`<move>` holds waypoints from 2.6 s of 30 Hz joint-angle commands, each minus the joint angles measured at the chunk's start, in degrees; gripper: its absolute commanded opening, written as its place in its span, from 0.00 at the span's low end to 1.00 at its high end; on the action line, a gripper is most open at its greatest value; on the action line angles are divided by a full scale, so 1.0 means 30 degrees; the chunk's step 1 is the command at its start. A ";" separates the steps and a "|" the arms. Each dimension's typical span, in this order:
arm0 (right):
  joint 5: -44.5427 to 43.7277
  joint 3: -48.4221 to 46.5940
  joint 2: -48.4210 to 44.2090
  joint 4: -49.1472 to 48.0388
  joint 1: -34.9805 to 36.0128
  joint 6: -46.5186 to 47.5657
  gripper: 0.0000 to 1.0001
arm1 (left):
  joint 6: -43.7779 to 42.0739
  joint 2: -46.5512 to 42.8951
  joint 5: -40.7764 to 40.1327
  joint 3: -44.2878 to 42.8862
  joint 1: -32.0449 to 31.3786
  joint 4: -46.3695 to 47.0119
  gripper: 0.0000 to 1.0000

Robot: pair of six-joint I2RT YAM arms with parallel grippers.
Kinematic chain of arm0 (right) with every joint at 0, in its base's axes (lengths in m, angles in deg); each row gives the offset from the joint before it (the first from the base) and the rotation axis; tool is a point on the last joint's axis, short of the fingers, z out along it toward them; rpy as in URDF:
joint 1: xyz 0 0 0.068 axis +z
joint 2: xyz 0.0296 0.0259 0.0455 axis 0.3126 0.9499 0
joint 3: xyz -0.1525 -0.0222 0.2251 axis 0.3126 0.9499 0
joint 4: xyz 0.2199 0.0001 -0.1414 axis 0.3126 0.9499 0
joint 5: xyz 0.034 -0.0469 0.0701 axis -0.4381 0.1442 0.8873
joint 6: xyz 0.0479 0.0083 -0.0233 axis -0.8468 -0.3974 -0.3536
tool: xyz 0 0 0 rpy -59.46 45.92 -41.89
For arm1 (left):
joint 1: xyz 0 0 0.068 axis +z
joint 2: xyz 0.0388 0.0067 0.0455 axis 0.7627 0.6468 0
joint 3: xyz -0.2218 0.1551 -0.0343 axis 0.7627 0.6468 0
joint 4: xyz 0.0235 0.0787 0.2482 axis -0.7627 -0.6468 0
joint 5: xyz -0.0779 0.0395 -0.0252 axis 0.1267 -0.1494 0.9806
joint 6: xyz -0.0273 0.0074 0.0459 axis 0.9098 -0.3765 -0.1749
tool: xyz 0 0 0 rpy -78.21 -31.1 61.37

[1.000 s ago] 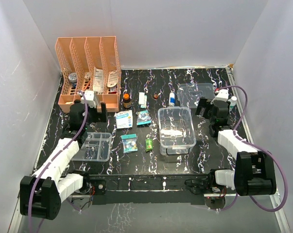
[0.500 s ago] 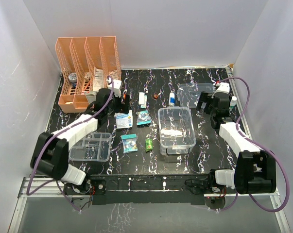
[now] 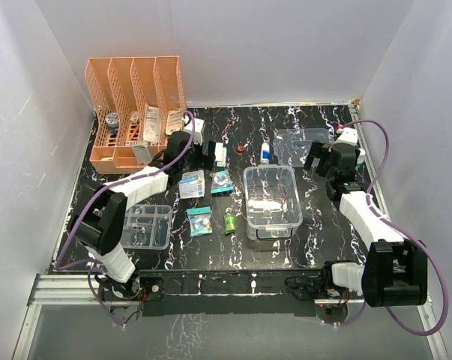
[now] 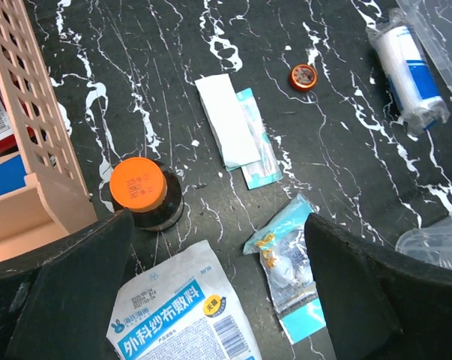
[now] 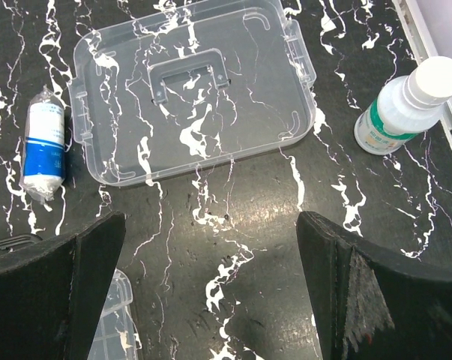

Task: Organize the medicine kit

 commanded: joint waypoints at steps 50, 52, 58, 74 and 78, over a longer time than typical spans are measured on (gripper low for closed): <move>0.0082 0.2448 -0.3145 -0.1762 -0.0032 -0.0808 0.98 | -0.1128 0.7434 -0.4684 0.1562 -0.0162 1.3824 0.52; 0.0070 0.2498 -0.3225 -0.1804 -0.0032 -0.0874 0.98 | -0.1081 0.7354 -0.4751 0.1653 -0.0169 1.3945 0.40; 0.0123 0.2397 -0.3134 -0.1797 -0.0003 -0.0874 0.98 | -0.1257 0.6726 -0.4187 0.1626 -0.0168 1.2993 0.15; -0.0138 0.2082 -0.2696 -0.1174 0.0037 -0.0988 0.98 | -0.1842 0.2196 0.1542 -0.3553 -0.0169 -0.1913 0.00; -0.0938 0.0699 -0.1980 0.0007 0.0044 -0.1067 0.98 | -0.2004 0.1815 0.2949 -0.6582 -0.0184 -0.6752 0.00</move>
